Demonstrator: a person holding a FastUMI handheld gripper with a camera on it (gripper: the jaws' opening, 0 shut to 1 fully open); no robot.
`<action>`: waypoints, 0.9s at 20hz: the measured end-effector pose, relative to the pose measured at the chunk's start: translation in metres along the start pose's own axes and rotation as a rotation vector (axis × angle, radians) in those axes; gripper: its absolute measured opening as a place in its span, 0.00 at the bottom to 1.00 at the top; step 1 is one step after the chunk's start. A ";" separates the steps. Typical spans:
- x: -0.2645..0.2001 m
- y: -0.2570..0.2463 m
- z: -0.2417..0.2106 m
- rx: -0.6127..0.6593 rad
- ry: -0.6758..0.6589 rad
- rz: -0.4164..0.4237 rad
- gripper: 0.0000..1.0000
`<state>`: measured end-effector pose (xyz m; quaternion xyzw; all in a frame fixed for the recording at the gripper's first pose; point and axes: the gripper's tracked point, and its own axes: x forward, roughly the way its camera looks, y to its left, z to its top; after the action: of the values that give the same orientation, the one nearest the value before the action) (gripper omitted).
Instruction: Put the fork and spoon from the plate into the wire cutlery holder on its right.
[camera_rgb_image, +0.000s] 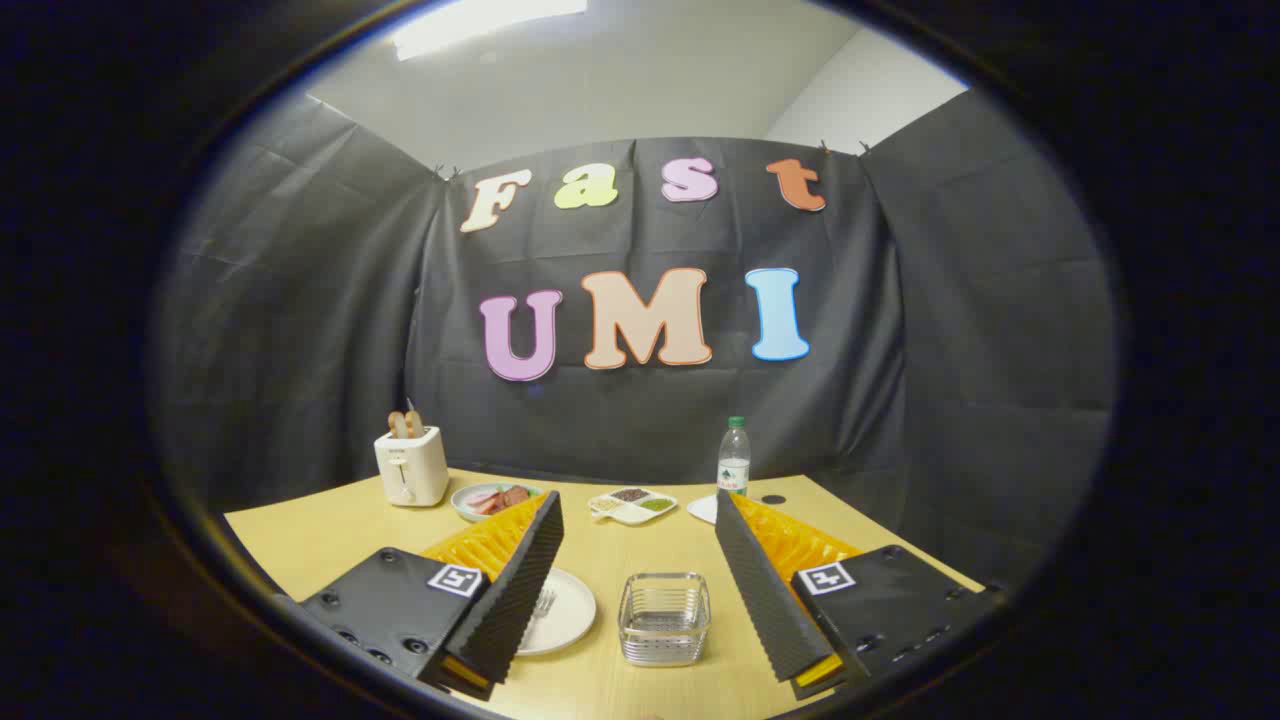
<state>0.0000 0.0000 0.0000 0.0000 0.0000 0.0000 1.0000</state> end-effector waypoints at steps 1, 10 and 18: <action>0.000 0.000 0.000 -0.004 0.000 0.000 0.97; 0.002 0.003 -0.005 -0.024 0.011 0.001 0.97; 0.004 0.009 -0.009 -0.028 0.024 0.009 0.97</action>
<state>0.0044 0.0088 -0.0089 -0.0138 0.0122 0.0046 0.9998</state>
